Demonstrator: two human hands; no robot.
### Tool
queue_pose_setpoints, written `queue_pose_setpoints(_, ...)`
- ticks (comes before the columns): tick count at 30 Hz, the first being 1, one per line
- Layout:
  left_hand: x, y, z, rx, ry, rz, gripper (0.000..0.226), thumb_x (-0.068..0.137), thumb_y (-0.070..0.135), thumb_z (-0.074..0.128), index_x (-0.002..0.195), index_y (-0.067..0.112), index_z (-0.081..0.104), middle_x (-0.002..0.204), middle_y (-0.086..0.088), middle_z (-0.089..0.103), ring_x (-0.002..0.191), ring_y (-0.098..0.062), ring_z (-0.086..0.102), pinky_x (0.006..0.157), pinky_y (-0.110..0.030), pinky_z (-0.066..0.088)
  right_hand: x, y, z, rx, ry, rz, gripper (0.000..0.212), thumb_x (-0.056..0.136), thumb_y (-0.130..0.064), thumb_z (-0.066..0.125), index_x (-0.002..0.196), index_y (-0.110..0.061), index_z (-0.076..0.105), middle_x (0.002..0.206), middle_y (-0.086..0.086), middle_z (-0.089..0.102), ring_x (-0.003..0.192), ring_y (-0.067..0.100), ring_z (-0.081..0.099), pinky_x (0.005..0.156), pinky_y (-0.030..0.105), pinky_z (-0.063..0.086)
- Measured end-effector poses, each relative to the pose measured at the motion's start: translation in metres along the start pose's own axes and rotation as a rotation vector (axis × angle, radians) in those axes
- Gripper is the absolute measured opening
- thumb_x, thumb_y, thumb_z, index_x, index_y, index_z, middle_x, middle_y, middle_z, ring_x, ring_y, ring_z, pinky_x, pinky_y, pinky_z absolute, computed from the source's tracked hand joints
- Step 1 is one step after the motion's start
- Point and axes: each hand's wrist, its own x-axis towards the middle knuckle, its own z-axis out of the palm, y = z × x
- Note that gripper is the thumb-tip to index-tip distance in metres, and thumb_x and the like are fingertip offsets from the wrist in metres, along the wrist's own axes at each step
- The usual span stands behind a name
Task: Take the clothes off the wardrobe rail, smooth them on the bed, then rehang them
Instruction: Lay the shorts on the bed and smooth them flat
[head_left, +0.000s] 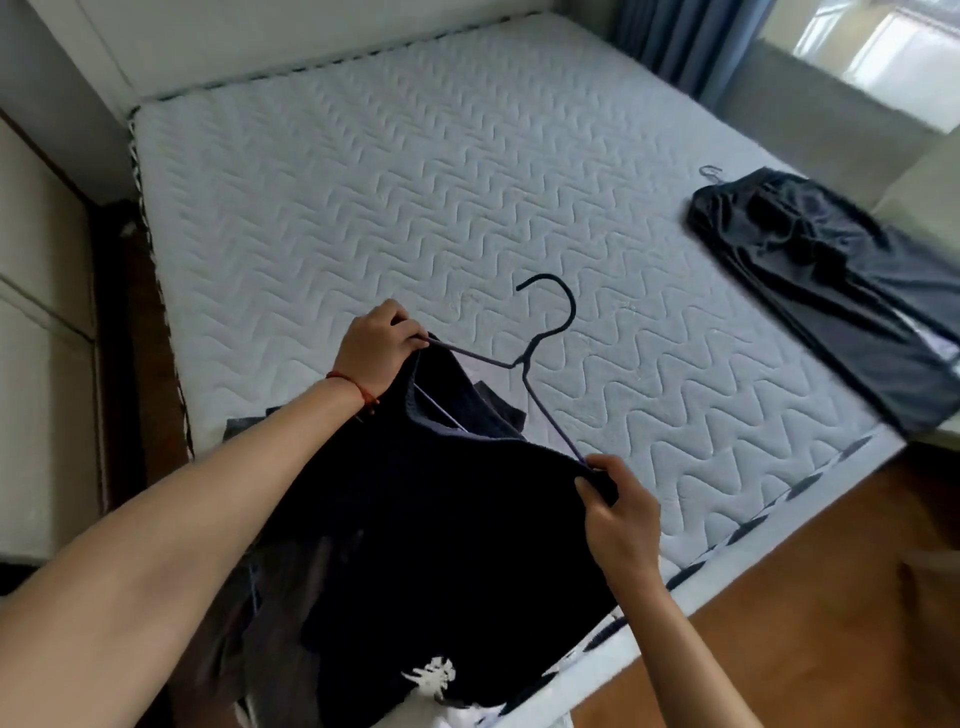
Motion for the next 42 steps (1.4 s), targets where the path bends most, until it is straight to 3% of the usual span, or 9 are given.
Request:
queue_pose_setpoints(8,0.037,0.103,-0.109,-0.164,0.193,-0.024,0.025,0.073,0.016,0.075,0.093,0.003,0.069,0.094,-0.019,0.064,0.089,-0.033,0.062,0.081,-0.033,0.046,0.021,-0.067,-0.129,0.087,0.101,-0.165,0.042,0.078,-0.005,0.065,0.068,-0.045,0.059,0.068,-0.022,0.064,0.087,0.017,0.063,0.086,0.036,0.048)
queue_pose_setpoints(12,0.044,0.162,-0.138,-0.216,0.246,0.008,0.023,0.071,0.014,0.076,0.089,0.0,0.069,0.09,-0.02,0.065,0.087,-0.032,0.062,0.078,-0.025,0.041,0.027,-0.08,-0.203,0.088,0.137,-0.276,0.05,0.075,-0.005,0.067,0.071,-0.055,0.061,0.073,-0.038,0.062,0.087,0.019,0.063,0.088,0.038,0.047)
queue_pose_setpoints(15,0.043,0.213,-0.147,-0.306,0.268,0.016,0.021,0.075,0.015,0.074,0.091,0.003,0.069,0.093,-0.015,0.066,0.086,-0.019,0.059,0.081,-0.021,0.041,0.031,-0.074,-0.258,0.119,0.164,-0.339,0.048,0.073,-0.004,0.07,0.072,-0.051,0.063,0.074,-0.033,0.064,0.086,0.02,0.064,0.089,0.043,0.049)
queue_pose_setpoints(18,0.044,0.27,-0.153,-0.394,0.273,0.024,0.019,0.081,0.016,0.067,0.096,0.004,0.069,0.099,-0.012,0.068,0.09,-0.018,0.061,0.086,-0.024,0.045,0.035,-0.061,-0.317,0.18,0.193,-0.361,0.052,0.072,0.003,0.069,0.068,-0.049,0.065,0.069,-0.03,0.065,0.077,0.014,0.06,0.083,0.036,0.047)
queue_pose_setpoints(21,0.05,0.325,-0.155,-0.433,0.228,0.045,0.023,0.089,0.016,0.057,0.106,0.004,0.066,0.109,-0.012,0.067,0.101,-0.02,0.06,0.089,-0.018,0.039,0.04,-0.051,-0.382,0.239,0.194,-0.389,0.059,0.072,0.009,0.068,0.063,-0.049,0.066,0.066,-0.029,0.065,0.069,-0.001,0.06,0.074,0.014,0.046)
queue_pose_setpoints(29,0.091,0.415,-0.129,-0.217,-0.015,0.227,0.086,0.062,0.081,0.036,0.106,0.011,0.058,0.095,0.003,0.06,0.085,-0.016,0.058,0.078,-0.028,0.045,0.076,-0.031,-0.506,0.142,0.187,-0.436,0.045,0.073,0.017,0.063,0.067,-0.028,0.063,0.055,-0.03,0.063,0.058,-0.013,0.058,0.062,-0.003,0.04)
queue_pose_setpoints(32,0.118,0.439,-0.104,-0.177,0.0,0.229,0.069,0.064,0.075,0.033,0.091,0.015,0.056,0.082,0.001,0.061,0.076,-0.021,0.06,0.069,-0.03,0.044,0.103,-0.027,-0.531,-0.016,0.261,-0.45,0.035,0.075,0.009,0.066,0.07,-0.026,0.065,0.06,-0.028,0.065,0.067,-0.007,0.06,0.066,-0.001,0.039)
queue_pose_setpoints(36,0.163,0.468,-0.073,-0.236,0.084,0.224,0.065,0.065,0.07,0.032,0.084,0.014,0.058,0.075,-0.002,0.063,0.07,-0.02,0.058,0.066,-0.032,0.045,0.151,-0.03,-0.551,-0.163,0.402,-0.436,0.021,0.078,-0.008,0.068,0.094,-0.019,0.073,0.093,0.0,0.072,0.091,0.014,0.062,0.084,0.022,0.042)
queue_pose_setpoints(42,0.252,0.49,-0.032,-0.331,0.14,0.197,0.041,0.074,0.064,0.044,0.072,0.026,0.059,0.069,0.004,0.062,0.072,-0.021,0.059,0.067,-0.032,0.042,0.241,-0.027,-0.575,-0.316,0.582,-0.451,0.022,0.085,-0.02,0.063,0.105,-0.025,0.07,0.103,0.003,0.073,0.099,0.024,0.066,0.091,0.027,0.043)
